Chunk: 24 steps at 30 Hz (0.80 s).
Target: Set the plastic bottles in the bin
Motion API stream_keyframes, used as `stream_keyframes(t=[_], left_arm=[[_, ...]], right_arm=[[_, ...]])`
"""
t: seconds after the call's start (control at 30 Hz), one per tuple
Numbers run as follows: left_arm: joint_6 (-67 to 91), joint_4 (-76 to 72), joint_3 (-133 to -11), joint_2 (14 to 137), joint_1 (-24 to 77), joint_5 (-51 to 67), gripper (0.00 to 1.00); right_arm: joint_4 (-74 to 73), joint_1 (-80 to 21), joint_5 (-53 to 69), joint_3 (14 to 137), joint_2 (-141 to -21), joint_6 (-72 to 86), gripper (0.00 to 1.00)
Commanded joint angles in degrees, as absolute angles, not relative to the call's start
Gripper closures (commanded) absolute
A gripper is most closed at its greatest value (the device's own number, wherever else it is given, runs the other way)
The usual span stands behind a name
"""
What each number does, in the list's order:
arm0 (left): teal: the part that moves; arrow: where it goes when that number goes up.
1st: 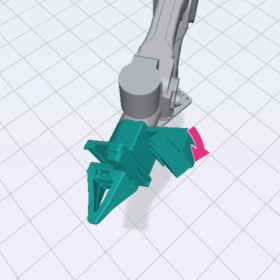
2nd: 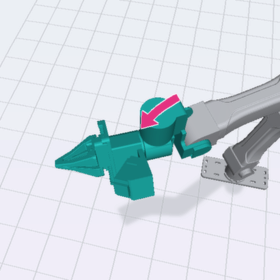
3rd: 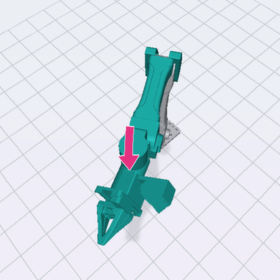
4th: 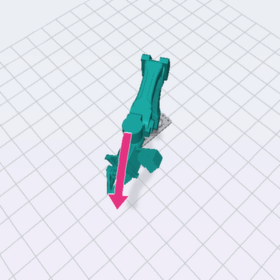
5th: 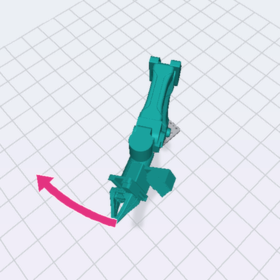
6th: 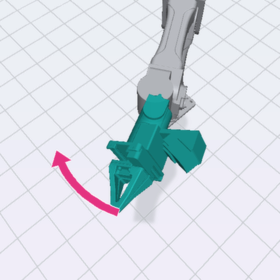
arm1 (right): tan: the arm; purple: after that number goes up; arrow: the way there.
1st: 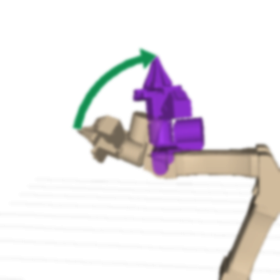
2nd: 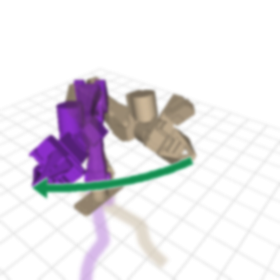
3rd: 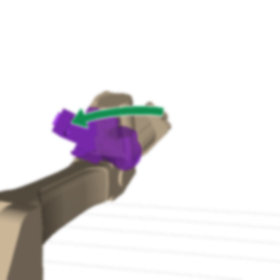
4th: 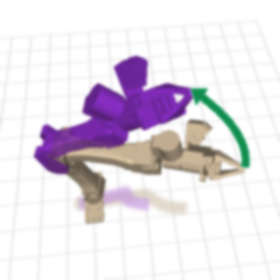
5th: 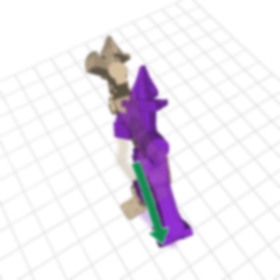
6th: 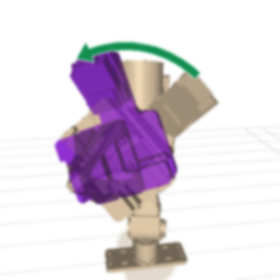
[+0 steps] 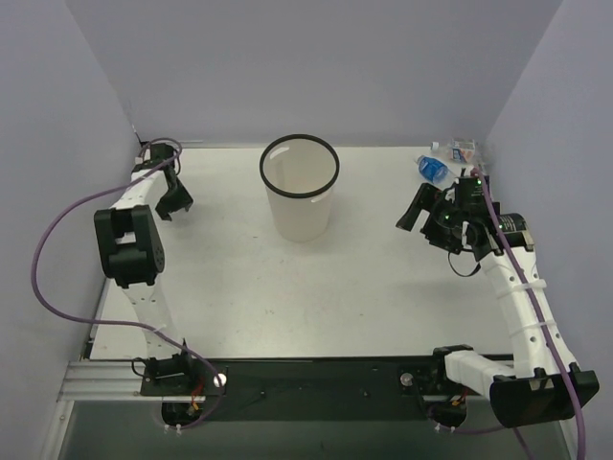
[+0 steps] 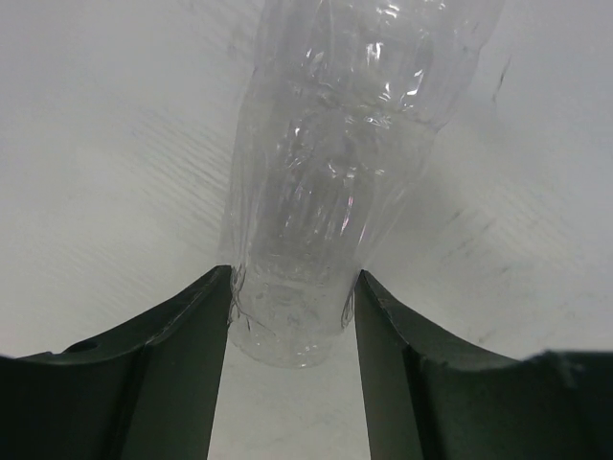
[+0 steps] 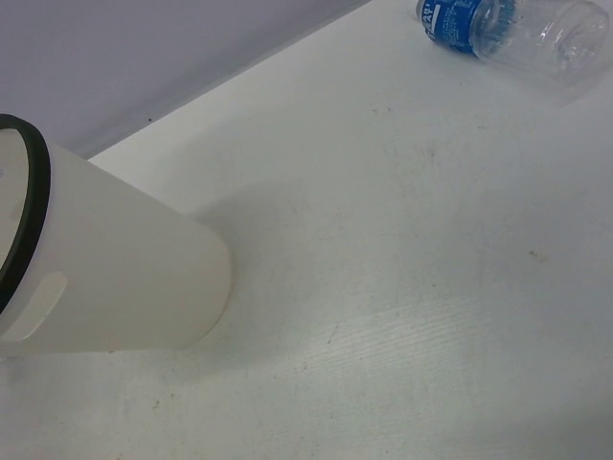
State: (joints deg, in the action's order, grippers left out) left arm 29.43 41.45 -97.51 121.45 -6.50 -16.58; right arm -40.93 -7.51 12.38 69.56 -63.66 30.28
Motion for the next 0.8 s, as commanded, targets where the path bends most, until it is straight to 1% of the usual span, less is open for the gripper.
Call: stream_keyframes(t=[0.0, 0.13, 0.2, 0.23, 0.27, 0.33, 0.4, 0.63, 0.77], left_arm=[[31.2, 36.1, -90.5, 111.1, -5.4, -6.0, 0.55], [31.6, 32.6, -86.1, 99.2, -1.2, -2.6, 0.55], [30.5, 30.9, -85.5, 95.6, -0.4, -1.7, 0.55], [30.3, 29.3, -85.6, 92.8, 1.9, -0.9, 0.55], [30.1, 28.1, -85.6, 91.5, 2.5, 1.5, 0.55], [29.8, 25.1, -85.7, 88.3, 4.5, 2.5, 0.55], [29.0, 22.8, -85.6, 86.8, 7.8, 4.7, 0.55], [24.1, 5.2, -81.0, 81.5, 18.7, 7.1, 0.55], [20.8, 1.0, -79.6, 83.1, 21.7, 9.8, 0.55]], right_arm=[[-41.2, -8.0, 12.0, 70.5, -62.4, 29.9, 0.1], [-41.2, -8.4, 12.7, 69.6, -61.8, 29.9, 0.1], [-41.2, -8.5, 13.1, 69.4, -61.6, 29.8, 0.11], [-41.2, -8.7, 13.1, 69.3, -61.5, 29.7, 0.11], [-41.1, -8.9, 13.1, 69.3, -61.4, 29.5, 0.11], [-41.1, -9.1, 13.2, 69.3, -61.5, 29.4, 0.11], [-41.2, -9.3, 13.3, 69.5, -61.6, 29.4, 0.11], [-41.0, -10.2, 13.4, 70.7, -62.4, 29.3, 0.11], [-40.9, -10.4, 13.4, 70.8, -62.5, 29.3, 0.11]])
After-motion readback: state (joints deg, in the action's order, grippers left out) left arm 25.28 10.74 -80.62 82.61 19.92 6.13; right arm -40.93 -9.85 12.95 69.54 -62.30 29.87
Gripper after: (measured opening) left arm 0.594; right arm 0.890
